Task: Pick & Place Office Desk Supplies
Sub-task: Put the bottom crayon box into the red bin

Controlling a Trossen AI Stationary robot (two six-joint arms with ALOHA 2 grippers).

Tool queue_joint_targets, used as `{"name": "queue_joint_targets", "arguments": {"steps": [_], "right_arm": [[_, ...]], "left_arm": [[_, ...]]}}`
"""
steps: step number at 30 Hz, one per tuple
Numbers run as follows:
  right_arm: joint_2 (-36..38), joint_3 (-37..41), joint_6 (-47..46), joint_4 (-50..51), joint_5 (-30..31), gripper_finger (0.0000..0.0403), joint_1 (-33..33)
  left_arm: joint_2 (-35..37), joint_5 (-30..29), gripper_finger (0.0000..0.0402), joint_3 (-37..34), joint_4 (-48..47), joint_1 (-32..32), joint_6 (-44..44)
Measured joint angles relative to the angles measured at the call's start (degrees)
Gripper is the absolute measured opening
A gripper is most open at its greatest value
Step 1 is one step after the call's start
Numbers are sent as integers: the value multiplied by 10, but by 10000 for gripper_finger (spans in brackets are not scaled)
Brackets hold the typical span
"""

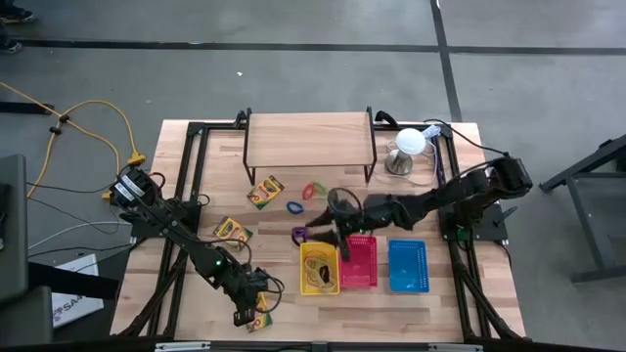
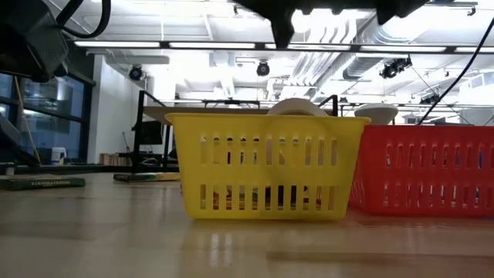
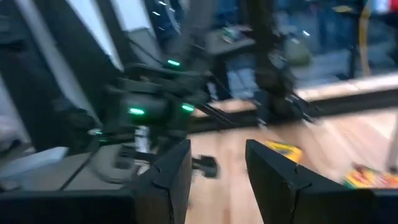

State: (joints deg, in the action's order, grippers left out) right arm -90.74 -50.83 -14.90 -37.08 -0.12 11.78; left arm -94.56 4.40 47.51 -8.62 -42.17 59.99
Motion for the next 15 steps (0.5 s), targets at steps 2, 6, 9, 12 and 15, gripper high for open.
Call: {"name": "queue_joint_targets", "arguments": {"steps": [2,6,9,12,15], "right_arm": [[0,0,1,-14,0,140,25],[0,0,2,-22,-2,140,71],[0,0,2,-22,1,140,105],[0,0,2,-22,3,140,135],[0,0,1,-25,34,140,160]], "left_arm": [[0,0,0,0,0,0,0],[0,0,0,0,0,0,0],[0,0,0,0,0,0,0],[0,0,0,0,0,0,0],[0,0,0,0,0,0,0]]}}
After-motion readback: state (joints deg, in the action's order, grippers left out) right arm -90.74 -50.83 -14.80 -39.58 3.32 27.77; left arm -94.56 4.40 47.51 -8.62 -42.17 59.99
